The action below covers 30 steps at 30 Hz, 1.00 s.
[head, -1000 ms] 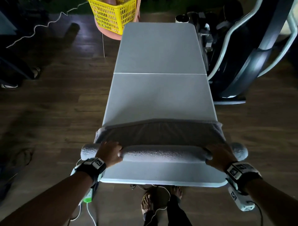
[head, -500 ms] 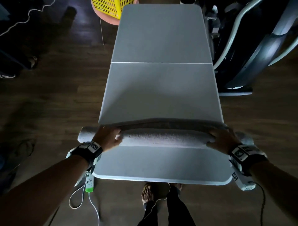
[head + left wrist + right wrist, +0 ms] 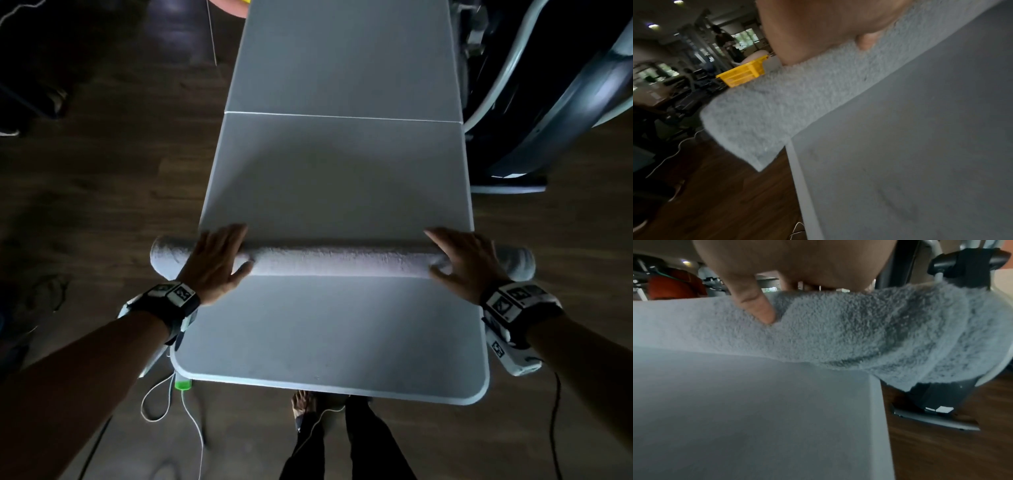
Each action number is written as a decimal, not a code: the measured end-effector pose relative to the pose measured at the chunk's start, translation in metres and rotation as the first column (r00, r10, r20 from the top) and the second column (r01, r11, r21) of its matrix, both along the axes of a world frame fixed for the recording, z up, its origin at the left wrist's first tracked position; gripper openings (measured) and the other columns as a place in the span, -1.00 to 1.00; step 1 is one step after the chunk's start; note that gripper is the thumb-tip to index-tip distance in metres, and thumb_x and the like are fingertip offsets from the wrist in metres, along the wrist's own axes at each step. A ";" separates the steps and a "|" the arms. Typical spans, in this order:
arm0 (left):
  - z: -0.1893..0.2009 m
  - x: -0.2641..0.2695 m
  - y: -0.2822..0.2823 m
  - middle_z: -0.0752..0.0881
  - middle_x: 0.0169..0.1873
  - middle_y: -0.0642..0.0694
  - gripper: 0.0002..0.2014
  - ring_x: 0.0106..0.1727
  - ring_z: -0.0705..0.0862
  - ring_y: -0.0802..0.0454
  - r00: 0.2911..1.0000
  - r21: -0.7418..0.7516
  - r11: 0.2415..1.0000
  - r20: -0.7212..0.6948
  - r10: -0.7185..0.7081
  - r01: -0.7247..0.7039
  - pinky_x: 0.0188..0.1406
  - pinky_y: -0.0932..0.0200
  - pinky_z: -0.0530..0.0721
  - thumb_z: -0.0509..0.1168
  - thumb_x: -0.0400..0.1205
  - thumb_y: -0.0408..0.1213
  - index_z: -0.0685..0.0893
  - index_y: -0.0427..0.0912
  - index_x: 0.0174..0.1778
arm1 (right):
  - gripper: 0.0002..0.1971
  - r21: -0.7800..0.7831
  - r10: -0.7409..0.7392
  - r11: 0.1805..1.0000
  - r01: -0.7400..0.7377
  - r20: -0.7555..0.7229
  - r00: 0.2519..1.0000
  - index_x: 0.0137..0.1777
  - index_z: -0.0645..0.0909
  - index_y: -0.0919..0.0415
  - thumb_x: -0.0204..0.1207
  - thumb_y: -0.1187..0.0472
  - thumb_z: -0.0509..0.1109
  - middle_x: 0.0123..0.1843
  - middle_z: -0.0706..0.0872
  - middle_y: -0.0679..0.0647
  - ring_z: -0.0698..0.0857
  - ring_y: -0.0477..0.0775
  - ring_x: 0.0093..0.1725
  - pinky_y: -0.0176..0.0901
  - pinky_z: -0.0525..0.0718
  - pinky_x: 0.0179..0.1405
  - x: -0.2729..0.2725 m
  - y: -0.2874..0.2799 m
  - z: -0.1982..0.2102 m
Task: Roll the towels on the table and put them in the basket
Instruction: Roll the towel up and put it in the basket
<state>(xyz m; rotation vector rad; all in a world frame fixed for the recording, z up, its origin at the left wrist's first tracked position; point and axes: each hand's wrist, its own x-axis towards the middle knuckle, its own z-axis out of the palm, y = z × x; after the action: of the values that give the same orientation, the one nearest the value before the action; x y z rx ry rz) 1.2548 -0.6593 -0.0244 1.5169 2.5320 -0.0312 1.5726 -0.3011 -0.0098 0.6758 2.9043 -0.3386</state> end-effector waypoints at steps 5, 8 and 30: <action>-0.003 -0.013 -0.014 0.58 0.30 -0.25 -0.33 0.28 0.56 -0.28 0.998 -0.127 0.991 -0.054 0.026 -0.032 0.26 -0.24 0.44 -0.13 0.64 0.16 0.38 -0.20 0.54 | -0.27 0.057 -0.007 0.998 -0.003 0.183 0.983 0.61 0.18 -0.07 0.47 -0.35 0.09 0.52 0.45 0.01 0.45 0.15 0.46 0.23 0.27 0.39 0.006 0.010 -0.008; -0.005 -0.001 -0.003 0.68 0.05 -0.35 -0.43 0.02 0.65 -0.36 0.981 -0.085 0.977 -0.014 0.194 -0.195 -0.01 -0.18 0.59 -0.05 0.63 0.06 0.51 -0.25 0.39 | -0.32 0.066 -0.207 0.978 0.198 0.203 0.957 0.61 0.23 0.09 0.56 -0.20 0.23 0.42 0.51 0.20 0.50 0.33 0.36 0.27 0.37 0.31 0.006 -0.011 -0.014; 0.023 0.184 0.030 0.70 0.15 -0.38 -0.59 0.13 0.68 -0.35 0.441 -0.308 0.746 0.651 0.618 -0.591 0.14 -0.04 0.64 0.10 0.68 -0.09 0.64 -0.36 0.18 | -0.42 -0.333 -0.535 0.688 0.644 0.366 0.761 0.48 0.30 0.29 0.58 -0.06 0.24 0.46 0.45 0.34 0.47 0.37 0.42 0.11 0.41 0.37 -0.035 -0.224 -0.005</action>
<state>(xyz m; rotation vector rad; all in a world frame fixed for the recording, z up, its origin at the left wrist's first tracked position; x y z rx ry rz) 1.4387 -0.6298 -0.0013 0.3312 2.1728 0.5243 1.5380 -0.5248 -0.0148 1.4434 2.1665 -0.8863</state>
